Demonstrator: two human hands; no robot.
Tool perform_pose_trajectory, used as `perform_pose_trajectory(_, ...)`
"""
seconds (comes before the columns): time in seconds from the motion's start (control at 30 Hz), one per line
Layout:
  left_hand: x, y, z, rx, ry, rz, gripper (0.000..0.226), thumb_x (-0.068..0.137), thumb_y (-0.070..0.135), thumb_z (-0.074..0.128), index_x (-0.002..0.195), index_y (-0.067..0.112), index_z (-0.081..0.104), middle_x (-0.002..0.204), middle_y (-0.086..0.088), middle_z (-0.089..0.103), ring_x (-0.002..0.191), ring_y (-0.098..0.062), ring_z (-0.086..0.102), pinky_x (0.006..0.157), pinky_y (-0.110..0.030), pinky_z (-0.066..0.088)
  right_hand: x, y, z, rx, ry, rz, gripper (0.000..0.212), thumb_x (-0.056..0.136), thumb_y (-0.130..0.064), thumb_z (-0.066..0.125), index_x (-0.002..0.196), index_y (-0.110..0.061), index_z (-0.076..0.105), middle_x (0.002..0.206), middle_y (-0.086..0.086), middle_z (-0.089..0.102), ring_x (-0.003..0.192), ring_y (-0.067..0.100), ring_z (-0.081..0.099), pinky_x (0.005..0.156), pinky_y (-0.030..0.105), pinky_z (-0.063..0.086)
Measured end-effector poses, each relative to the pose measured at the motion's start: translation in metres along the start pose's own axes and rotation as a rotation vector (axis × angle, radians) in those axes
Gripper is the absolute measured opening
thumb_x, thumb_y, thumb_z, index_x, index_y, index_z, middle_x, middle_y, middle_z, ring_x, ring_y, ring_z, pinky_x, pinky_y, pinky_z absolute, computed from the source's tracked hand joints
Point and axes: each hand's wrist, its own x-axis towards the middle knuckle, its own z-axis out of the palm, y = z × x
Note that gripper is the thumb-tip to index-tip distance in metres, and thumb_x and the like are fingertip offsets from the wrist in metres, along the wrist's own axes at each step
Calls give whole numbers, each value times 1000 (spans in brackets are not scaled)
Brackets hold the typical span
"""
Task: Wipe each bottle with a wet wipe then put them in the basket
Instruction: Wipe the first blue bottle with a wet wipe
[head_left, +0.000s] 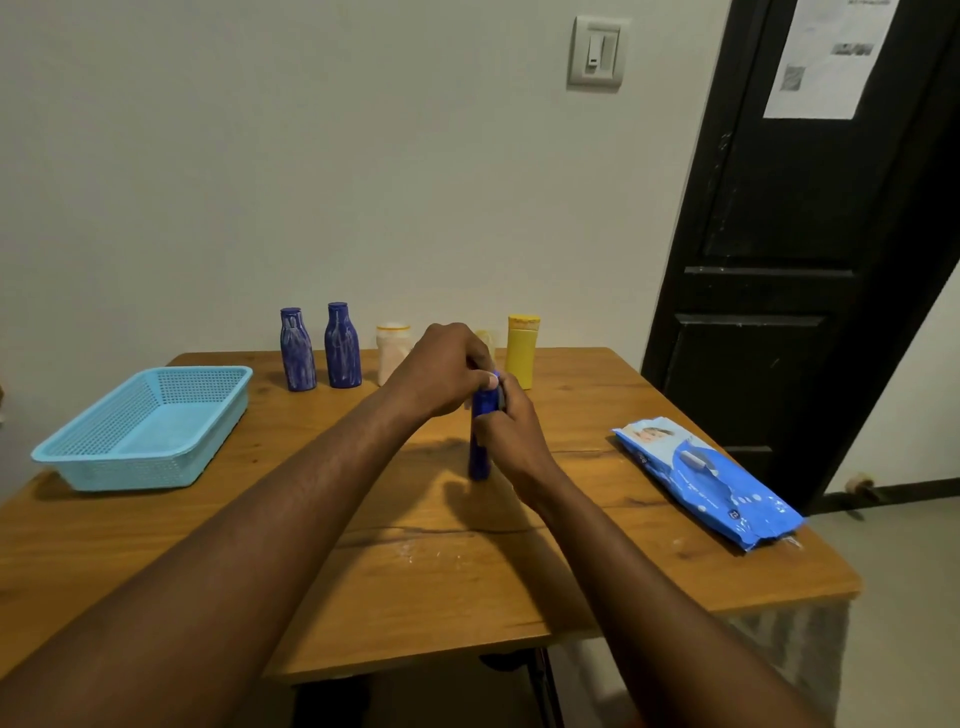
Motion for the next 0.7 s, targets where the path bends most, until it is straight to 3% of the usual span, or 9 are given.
perform_pose_trajectory(0.1, 2, 4, 1, 13, -16, 23, 14, 85, 15, 77, 98, 12, 80, 116, -1, 70, 103, -14, 63, 83, -27, 47, -7, 12, -3, 31, 57, -3, 64, 88, 10, 49, 140, -28, 45, 114, -7, 58, 102, 13, 56, 83, 32, 51)
perform_pose_trajectory(0.2, 4, 3, 1, 14, -36, 26, 17, 87, 9, 75, 102, 14, 80, 115, -3, 71, 102, -15, 64, 80, -24, 47, -17, 18, -4, 86, 143, -18, 72, 89, 9, 53, 149, -27, 40, 135, -10, 52, 115, 3, 52, 80, 23, 52)
perform_pose_trajectory(0.33, 4, -1, 2, 8, -33, 43, 21, 89, 7, 71, 108, 12, 78, 111, -5, 74, 90, -8, 61, 70, -13, 42, -20, 10, 1, 48, 178, -99, 78, 86, -4, 54, 157, -28, 33, 153, -6, 45, 136, 13, 45, 104, 39, 52)
perform_pose_trajectory(0.4, 3, -1, 2, 11, -37, 64, 22, 88, 7, 70, 106, 15, 79, 106, -3, 76, 86, -7, 62, 70, -13, 43, -13, 1, 2, 10, 177, -136, 82, 83, -11, 52, 160, -27, 29, 154, -7, 45, 136, 11, 46, 108, 38, 50)
perform_pose_trajectory(0.5, 2, -2, -1, 1, -42, 86, 17, 84, 14, 74, 99, 20, 82, 96, 1, 77, 77, 0, 62, 66, -11, 41, 3, -11, 0, -50, 131, -131, 79, 91, -4, 50, 162, -24, 20, 151, -4, 48, 132, 12, 49, 108, 36, 46)
perform_pose_trajectory(0.6, 1, -6, -1, -17, -28, 73, 17, 84, 16, 77, 100, 20, 81, 98, 1, 77, 77, 2, 63, 70, -14, 47, 7, -11, -4, -173, 63, -130, 81, 92, 0, 50, 162, -26, 19, 157, 1, 44, 130, 13, 48, 100, 29, 43)
perform_pose_trajectory(0.7, 1, -4, 0, -36, -22, 48, 16, 83, 14, 77, 97, 18, 82, 94, 1, 77, 81, -3, 66, 79, -30, 58, 1, -4, -7, -331, 54, -196, 87, 86, 4, 50, 160, -27, 20, 158, 1, 42, 137, 18, 47, 98, 25, 41)
